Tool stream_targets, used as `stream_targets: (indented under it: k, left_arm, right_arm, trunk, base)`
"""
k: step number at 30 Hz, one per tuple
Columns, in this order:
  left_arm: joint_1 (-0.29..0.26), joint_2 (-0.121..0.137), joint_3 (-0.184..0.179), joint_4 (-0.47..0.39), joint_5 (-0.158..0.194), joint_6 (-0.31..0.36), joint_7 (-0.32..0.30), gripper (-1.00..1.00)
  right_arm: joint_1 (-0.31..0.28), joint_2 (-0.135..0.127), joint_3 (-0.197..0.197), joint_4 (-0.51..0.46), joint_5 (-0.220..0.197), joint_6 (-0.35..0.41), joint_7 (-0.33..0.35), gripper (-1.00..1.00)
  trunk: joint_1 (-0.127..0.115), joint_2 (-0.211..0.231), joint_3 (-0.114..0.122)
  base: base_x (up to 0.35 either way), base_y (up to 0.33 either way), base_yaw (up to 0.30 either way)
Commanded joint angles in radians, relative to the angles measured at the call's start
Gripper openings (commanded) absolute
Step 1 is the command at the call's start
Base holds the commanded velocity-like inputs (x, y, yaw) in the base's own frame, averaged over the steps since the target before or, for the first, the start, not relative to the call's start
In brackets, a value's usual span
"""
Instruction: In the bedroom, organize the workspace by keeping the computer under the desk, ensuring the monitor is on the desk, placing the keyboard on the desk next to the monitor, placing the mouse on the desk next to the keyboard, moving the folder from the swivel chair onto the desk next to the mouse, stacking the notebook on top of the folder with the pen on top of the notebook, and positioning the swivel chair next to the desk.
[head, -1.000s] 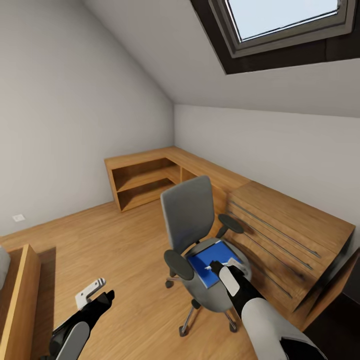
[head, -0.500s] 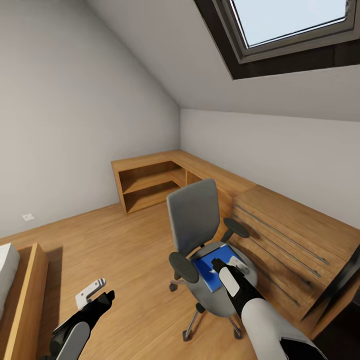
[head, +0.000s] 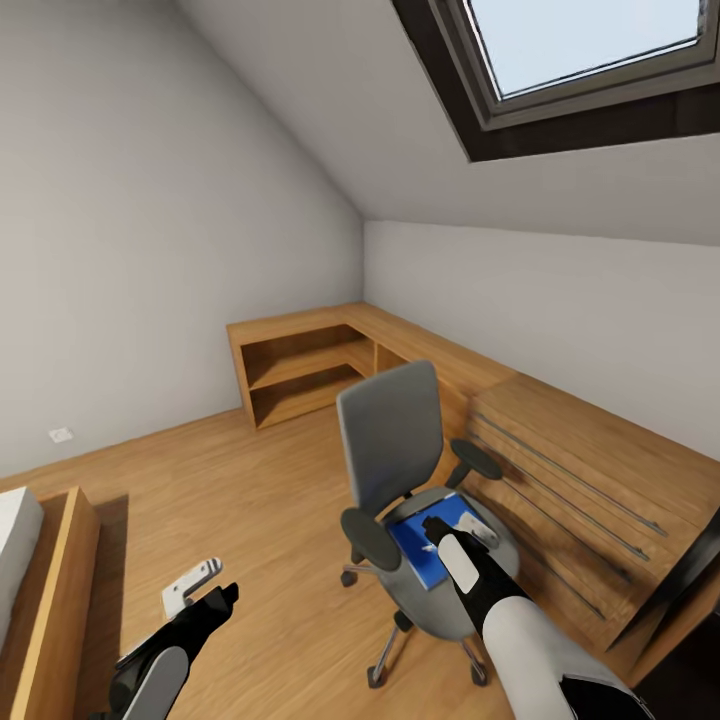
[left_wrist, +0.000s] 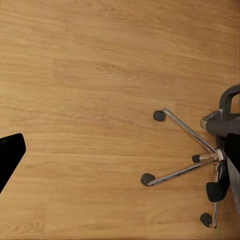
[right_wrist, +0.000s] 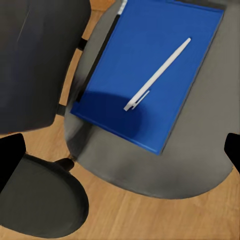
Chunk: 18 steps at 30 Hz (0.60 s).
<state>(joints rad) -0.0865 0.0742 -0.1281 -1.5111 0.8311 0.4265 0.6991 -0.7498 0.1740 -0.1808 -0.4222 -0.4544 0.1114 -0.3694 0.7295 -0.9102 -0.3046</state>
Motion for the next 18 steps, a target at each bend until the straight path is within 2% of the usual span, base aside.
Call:
stream_targets:
  k: [1, 2, 5, 18]
  left_arm:
    - [-0.001, 0.001, -0.004, -0.001, 0.006, 0.001, 0.008, 1.00]
    - [-0.001, 0.001, -0.015, -0.001, 0.006, 0.001, 0.007, 1.00]
    - [-0.001, 0.002, -0.016, -0.001, 0.005, 0.001, 0.007, 1.00]
    - [-0.001, 0.004, -0.017, -0.002, 0.005, 0.000, 0.004, 1.00]
  right_arm:
    - [0.000, 0.001, -0.002, -0.003, -0.006, 0.004, -0.005, 1.00]
    - [0.000, 0.001, 0.000, -0.003, -0.007, 0.005, -0.008, 1.00]
    - [0.000, 0.001, -0.001, -0.003, -0.007, 0.005, -0.007, 1.00]
    - [0.000, 0.001, -0.002, -0.003, -0.011, 0.012, -0.007, 1.00]
  trunk:
    - [0.000, -0.001, -0.001]
    - [0.000, -0.001, -0.001]
    - [0.000, -0.001, -0.001]
    - [0.000, -0.001, -0.001]
  base:
    - [0.201, 0.000, 0.000]
    - [0.090, 0.000, 0.000]
    - [0.056, 0.000, 0.000]
    - [0.315, 0.000, 0.000]
